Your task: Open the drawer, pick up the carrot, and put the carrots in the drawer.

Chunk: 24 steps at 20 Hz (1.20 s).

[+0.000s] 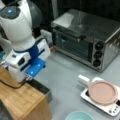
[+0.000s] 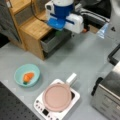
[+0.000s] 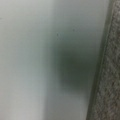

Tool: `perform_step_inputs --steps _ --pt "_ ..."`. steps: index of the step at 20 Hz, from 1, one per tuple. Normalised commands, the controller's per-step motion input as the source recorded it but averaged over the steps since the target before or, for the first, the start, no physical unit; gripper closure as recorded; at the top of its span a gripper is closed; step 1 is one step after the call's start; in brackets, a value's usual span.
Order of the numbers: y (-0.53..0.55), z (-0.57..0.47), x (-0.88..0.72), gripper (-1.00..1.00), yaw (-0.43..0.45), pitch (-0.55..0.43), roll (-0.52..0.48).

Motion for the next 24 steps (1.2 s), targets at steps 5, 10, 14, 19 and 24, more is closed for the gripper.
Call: perform_step_inputs --steps 5,10,14,19,24 --pt "0.1 -0.07 -0.02 -1.0 -0.025 0.049 0.013" --pt "0.05 -0.12 -0.03 -1.0 -0.031 0.046 0.06" --pt "0.03 -0.1 0.01 -1.0 -0.037 0.023 0.065" --pt "0.03 -0.07 0.04 -1.0 -0.049 -0.008 0.088" --pt "0.09 -0.08 0.03 -1.0 -0.059 -0.029 0.083"
